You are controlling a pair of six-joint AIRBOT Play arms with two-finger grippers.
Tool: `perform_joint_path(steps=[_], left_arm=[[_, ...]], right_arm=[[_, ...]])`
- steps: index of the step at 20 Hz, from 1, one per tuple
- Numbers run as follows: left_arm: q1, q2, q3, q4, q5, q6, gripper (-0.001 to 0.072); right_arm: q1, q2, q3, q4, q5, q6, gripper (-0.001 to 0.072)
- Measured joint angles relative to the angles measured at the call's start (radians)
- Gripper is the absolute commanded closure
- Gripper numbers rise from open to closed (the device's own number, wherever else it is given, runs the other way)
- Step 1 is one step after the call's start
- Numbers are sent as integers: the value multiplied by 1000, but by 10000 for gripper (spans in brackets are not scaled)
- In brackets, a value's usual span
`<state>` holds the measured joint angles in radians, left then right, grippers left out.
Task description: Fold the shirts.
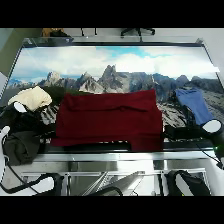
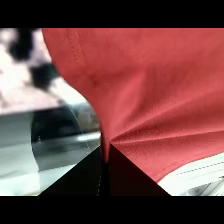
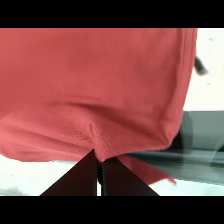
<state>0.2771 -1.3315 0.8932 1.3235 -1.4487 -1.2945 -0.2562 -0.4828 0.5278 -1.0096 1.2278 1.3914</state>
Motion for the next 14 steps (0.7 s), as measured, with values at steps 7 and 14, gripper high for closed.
perform_joint_path(steps=[7, 14], left_arm=[[-8, 32, 229, -45, 11, -35, 695], [-89, -245, 531, -80, 71, -60, 695]], right_arm=[[-3, -156, 106, 305, -167, -256, 685], [18, -575, 390, 663, -232, -561, 684]])
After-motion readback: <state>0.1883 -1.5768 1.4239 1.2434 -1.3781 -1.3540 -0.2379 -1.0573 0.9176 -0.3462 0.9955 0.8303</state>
